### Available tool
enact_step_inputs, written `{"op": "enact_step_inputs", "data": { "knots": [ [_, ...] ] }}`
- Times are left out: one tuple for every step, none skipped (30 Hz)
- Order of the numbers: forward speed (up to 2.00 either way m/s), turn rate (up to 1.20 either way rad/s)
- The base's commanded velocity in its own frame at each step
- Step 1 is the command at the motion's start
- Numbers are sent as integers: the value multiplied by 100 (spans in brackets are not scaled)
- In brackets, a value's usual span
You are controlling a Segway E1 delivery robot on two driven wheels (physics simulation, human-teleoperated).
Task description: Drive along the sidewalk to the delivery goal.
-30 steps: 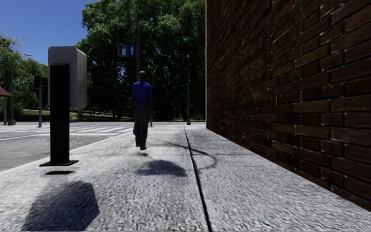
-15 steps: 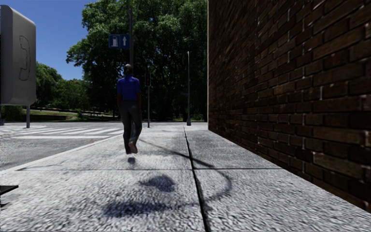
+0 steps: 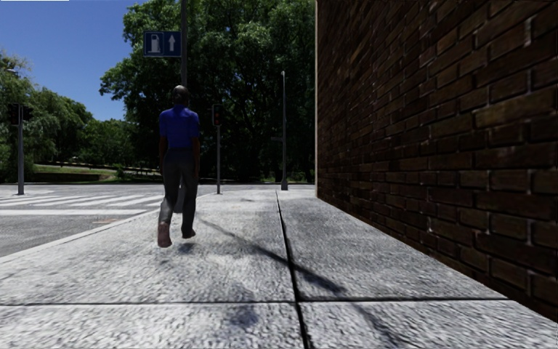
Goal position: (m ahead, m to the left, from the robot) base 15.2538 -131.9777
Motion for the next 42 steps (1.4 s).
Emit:
{"op": "enact_step_inputs", "data": {
  "knots": [
    [200,0],
    [200,0],
    [200,0],
    [200,0],
    [200,0],
    [200,0],
    [200,0],
    [200,0],
    [200,0],
    [200,0],
    [200,0],
    [200,0],
    [200,0],
    [200,0],
    [200,0],
    [200,0],
    [200,0],
    [200,0],
    [200,0],
    [200,0],
    [200,0],
    [200,0],
    [200,0],
    [200,0],
    [200,0],
    [200,0],
    [200,0],
    [200,0],
    [200,0],
    [200,0],
    [200,0],
    [200,0],
    [200,0],
    [200,0],
    [200,0],
    [200,0],
    [200,0],
    [200,0],
    [200,0],
    [200,0],
    [200,0],
    [200,0]
  ]
}}
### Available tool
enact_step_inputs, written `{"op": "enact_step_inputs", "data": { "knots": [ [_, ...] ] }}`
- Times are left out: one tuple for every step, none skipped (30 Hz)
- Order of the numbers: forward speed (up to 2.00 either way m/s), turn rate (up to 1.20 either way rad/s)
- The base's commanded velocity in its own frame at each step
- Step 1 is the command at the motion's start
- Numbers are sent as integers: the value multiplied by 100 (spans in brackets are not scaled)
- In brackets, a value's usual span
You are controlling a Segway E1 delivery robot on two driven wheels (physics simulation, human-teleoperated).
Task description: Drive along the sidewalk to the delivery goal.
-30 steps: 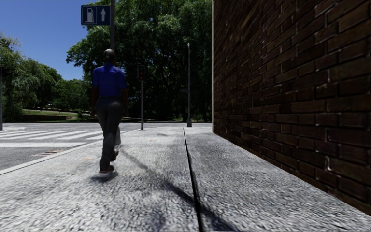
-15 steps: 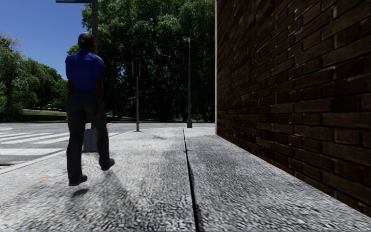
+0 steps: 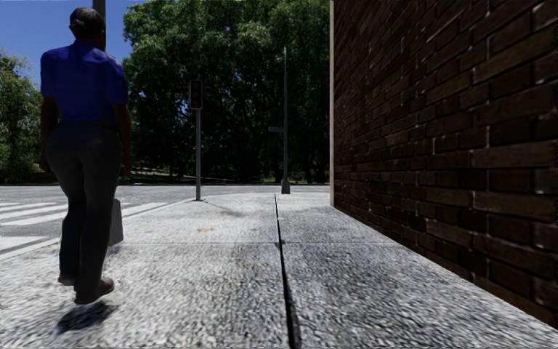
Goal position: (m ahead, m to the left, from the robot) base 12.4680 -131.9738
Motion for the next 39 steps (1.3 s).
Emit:
{"op": "enact_step_inputs", "data": {
  "knots": [
    [200,0],
    [200,0],
    [200,0],
    [200,0],
    [200,0],
    [200,0],
    [200,0],
    [200,0],
    [200,0],
    [200,0],
    [200,0],
    [200,0],
    [200,0],
    [200,0],
    [200,0],
    [200,0],
    [200,0],
    [200,0],
    [200,0],
    [200,0],
    [200,0],
    [200,0],
    [200,0],
    [200,0],
    [200,0],
    [200,0],
    [200,0],
    [200,0],
    [200,0],
    [200,0],
    [200,0],
    [200,0],
    [200,0],
    [200,0],
    [200,0],
    [200,0],
    [200,0],
    [200,0],
    [200,0]
  ]
}}
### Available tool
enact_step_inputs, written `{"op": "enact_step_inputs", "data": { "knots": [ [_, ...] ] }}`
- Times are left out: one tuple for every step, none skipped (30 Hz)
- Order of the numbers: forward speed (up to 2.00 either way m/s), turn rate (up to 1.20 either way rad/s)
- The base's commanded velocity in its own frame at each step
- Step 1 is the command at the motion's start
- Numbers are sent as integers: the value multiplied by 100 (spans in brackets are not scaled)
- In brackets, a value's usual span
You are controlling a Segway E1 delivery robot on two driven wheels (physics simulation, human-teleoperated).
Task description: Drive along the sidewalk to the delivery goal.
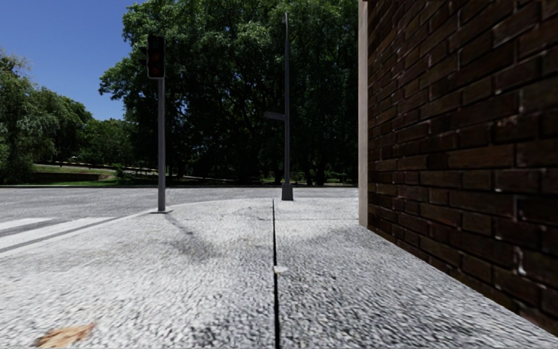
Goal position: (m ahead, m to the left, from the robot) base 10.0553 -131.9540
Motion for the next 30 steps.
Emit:
{"op": "enact_step_inputs", "data": {
  "knots": [
    [200,0],
    [200,0],
    [200,0],
    [200,0],
    [200,0],
    [200,0],
    [200,0],
    [200,0],
    [200,0],
    [200,0],
    [200,0],
    [200,0],
    [200,0],
    [200,0],
    [200,0],
    [200,0],
    [200,0],
    [200,0],
    [200,0],
    [200,0],
    [200,0],
    [200,0],
    [200,0],
    [200,0],
    [200,0],
    [200,0],
    [200,0],
    [200,0],
    [200,0],
    [200,0]
  ]
}}
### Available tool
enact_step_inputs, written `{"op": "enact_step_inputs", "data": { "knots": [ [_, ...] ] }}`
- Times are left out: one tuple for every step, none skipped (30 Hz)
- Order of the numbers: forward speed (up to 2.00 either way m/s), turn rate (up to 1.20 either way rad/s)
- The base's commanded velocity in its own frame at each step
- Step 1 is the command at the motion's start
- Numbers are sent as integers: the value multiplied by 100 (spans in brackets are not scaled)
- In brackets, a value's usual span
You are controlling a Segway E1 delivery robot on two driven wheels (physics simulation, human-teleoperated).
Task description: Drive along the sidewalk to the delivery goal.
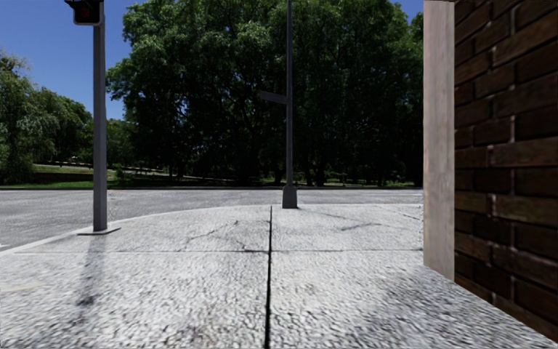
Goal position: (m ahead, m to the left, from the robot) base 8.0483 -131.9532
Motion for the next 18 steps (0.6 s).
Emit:
{"op": "enact_step_inputs", "data": {
  "knots": [
    [200,0],
    [200,0],
    [200,0],
    [200,0],
    [200,0],
    [200,0],
    [200,0],
    [200,0],
    [200,0],
    [200,0],
    [200,0],
    [200,-12],
    [200,-39],
    [200,-47],
    [200,-47],
    [200,-50],
    [200,-51],
    [200,-51]
  ]
}}
